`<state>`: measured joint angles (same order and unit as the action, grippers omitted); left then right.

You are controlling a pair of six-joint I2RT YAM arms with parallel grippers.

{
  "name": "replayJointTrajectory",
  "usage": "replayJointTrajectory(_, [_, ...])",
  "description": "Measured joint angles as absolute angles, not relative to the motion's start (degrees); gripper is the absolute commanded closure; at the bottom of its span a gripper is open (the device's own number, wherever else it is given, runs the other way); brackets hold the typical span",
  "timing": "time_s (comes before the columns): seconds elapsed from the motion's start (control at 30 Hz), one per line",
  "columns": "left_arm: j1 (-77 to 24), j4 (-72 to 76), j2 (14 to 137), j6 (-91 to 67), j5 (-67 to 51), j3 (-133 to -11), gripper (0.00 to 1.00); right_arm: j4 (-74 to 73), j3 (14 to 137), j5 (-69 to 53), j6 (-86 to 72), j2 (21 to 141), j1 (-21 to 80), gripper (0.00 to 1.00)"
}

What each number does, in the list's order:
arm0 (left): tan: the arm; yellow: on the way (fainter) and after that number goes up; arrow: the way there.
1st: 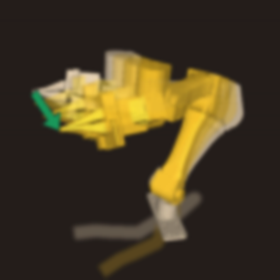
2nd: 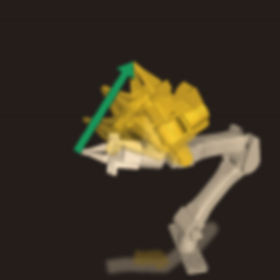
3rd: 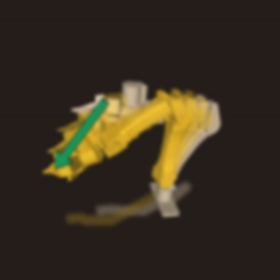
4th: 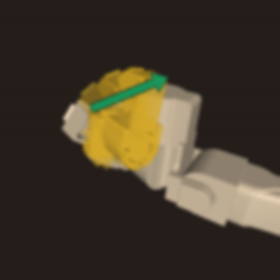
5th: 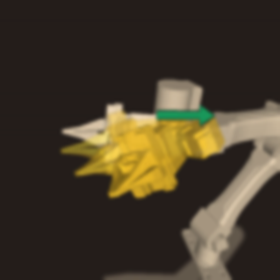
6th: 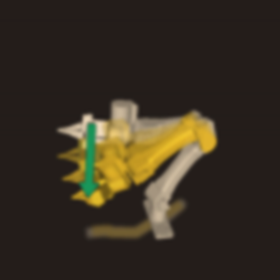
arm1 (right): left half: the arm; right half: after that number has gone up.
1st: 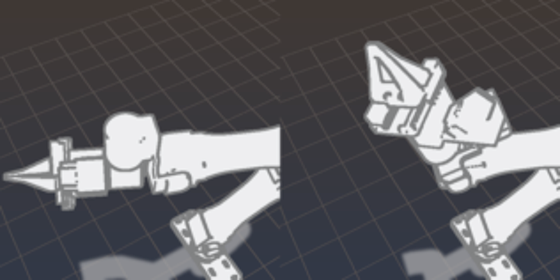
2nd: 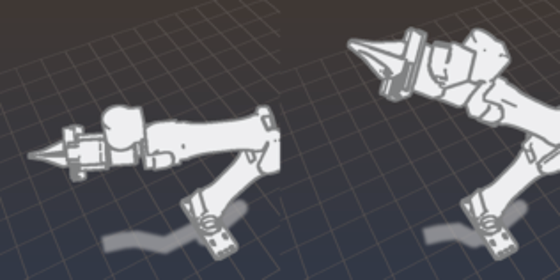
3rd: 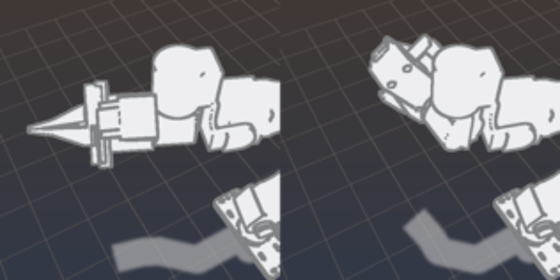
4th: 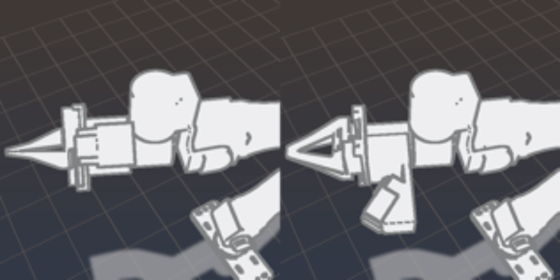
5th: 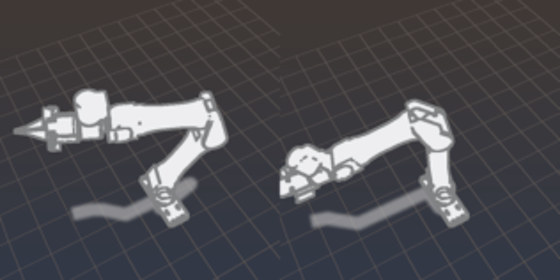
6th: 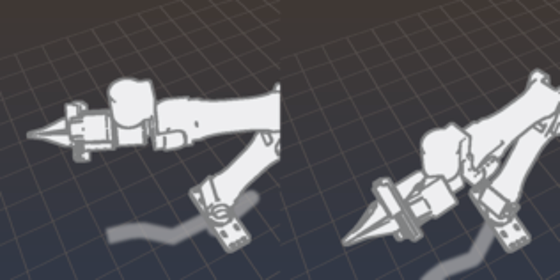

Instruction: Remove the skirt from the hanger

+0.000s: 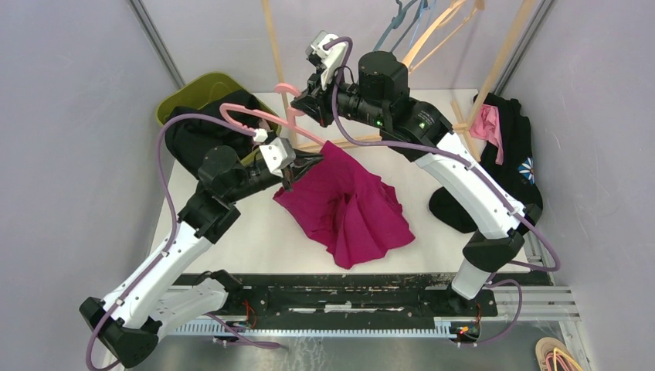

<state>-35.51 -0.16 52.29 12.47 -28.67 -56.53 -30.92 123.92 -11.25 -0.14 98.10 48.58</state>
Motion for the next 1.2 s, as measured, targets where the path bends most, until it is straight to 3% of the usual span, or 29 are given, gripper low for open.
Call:
replayJointTrajectory(0.03, [-35.51,0.16,52.34,12.36,-28.8,-56.49,0.95,-30.92,123.92,-11.25,-0.14,98.1,48.58,0.99])
replayJointTrajectory(0.13, [-35.48,0.84,52.66,12.12,-29.34,-56.42,0.7,-30.89,123.92,-11.27,-0.14,98.1,48.47,0.99])
replayJointTrajectory(0.27, [-35.48,2.39,53.49,10.92,-30.09,-54.94,0.5,-30.89,123.92,-11.29,-0.14,98.1,48.47,0.99])
replayJointTrajectory(0.63, [-35.51,5.69,53.65,8.93,-29.56,-51.13,0.49,-30.89,123.92,-11.33,-0.03,98.1,48.36,0.99])
replayJointTrajectory(0.9, [-35.51,7.55,53.65,8.49,-28.29,-49.21,0.4,-30.92,123.92,-11.55,0.03,98.1,48.36,0.99])
replayJointTrajectory(1.1, [-35.59,5.98,52.58,8.67,-21.58,-47.18,0.29,-30.89,123.85,-11.53,0.27,98.1,48.36,0.99])
replayJointTrajectory(1.2, [-35.59,5.82,50.57,8.69,-17.82,-45.45,0.27,-30.92,123.81,-11.53,0.3,98.1,48.36,0.99])
